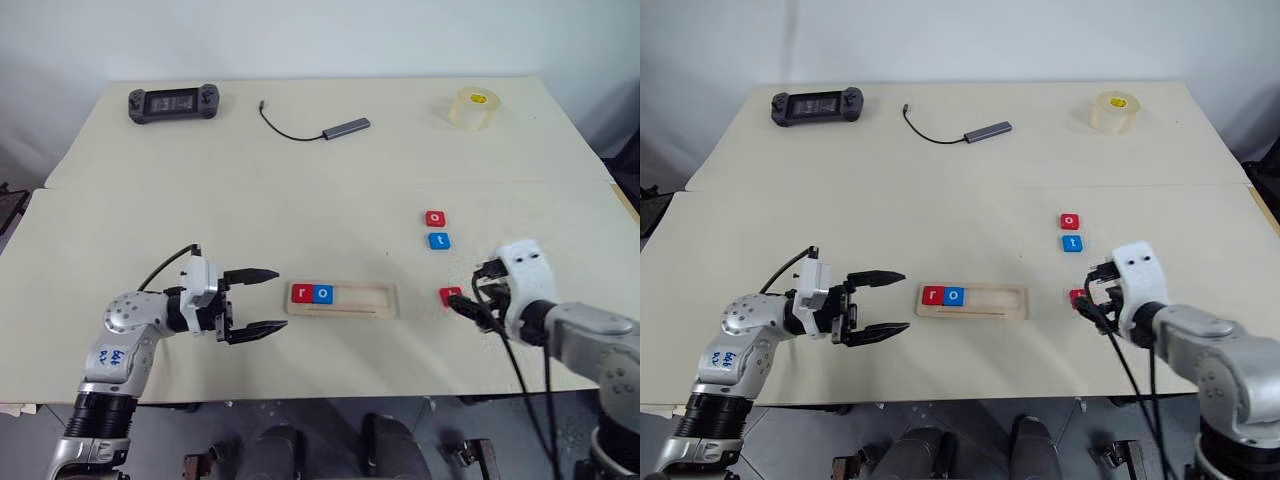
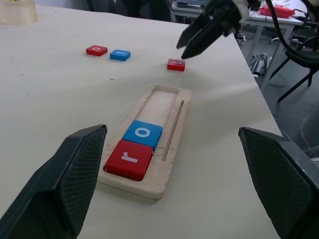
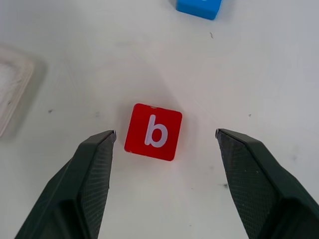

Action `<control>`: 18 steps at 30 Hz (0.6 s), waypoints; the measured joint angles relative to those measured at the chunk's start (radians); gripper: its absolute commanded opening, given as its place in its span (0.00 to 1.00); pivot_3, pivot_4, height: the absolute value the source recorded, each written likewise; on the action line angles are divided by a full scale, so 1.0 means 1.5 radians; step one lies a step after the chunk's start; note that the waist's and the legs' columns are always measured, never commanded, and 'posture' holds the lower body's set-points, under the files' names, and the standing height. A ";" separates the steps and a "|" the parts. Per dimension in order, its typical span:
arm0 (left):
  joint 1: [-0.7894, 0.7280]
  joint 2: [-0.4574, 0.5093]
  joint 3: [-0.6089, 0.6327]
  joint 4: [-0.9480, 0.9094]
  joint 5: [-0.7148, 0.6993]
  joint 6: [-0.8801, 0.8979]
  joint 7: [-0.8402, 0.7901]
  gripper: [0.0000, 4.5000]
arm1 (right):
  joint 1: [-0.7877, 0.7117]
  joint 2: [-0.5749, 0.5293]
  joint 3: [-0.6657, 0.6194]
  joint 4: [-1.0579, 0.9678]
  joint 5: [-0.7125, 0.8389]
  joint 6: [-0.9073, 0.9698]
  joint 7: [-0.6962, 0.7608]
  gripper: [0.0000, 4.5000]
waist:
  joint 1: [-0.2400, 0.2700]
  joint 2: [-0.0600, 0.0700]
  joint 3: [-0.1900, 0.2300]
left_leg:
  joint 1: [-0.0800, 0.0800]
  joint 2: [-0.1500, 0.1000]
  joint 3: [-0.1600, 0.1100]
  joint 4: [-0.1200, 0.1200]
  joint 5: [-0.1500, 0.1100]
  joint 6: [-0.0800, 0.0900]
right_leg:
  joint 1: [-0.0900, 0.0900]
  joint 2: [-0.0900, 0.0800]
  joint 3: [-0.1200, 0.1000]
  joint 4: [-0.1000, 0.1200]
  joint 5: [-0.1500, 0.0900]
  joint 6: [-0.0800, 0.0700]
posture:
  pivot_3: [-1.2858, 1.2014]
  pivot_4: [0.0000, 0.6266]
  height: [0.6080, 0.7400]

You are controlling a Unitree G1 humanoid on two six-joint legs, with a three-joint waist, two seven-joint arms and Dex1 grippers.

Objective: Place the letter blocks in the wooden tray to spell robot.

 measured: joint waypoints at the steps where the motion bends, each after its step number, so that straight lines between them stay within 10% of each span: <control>1: 0.003 0.004 0.002 0.000 0.000 -0.001 0.000 1.00 | 0.015 -0.063 0.013 0.020 -0.002 -0.061 0.069 0.75 | 0.000 0.000 0.000 | 0.000 0.000 0.000 -0.001 0.000 0.000 | 0.000 0.000 0.000 -0.001 0.000 0.000 | 0.52 0.24 1.00; 5: 0.011 0.017 0.008 0.000 0.000 -0.002 -0.001 1.00 | 0.077 -0.212 0.062 0.124 -0.043 -0.362 0.322 0.75 | -0.001 -0.003 -0.001 | 0.001 0.001 0.001 -0.001 0.000 0.001 | 0.002 0.001 -0.001 -0.003 0.001 0.001 | 0.52 0.24 1.00; 18: 0.029 0.025 0.002 -0.044 0.000 -0.009 -0.008 1.00 | -0.107 -0.153 0.293 0.572 -0.236 -0.877 0.627 0.75 | -0.001 -0.003 0.000 | 0.000 0.001 0.000 0.001 0.000 0.000 | 0.002 -0.001 -0.002 -0.003 0.001 0.002 | 0.52 0.24 1.00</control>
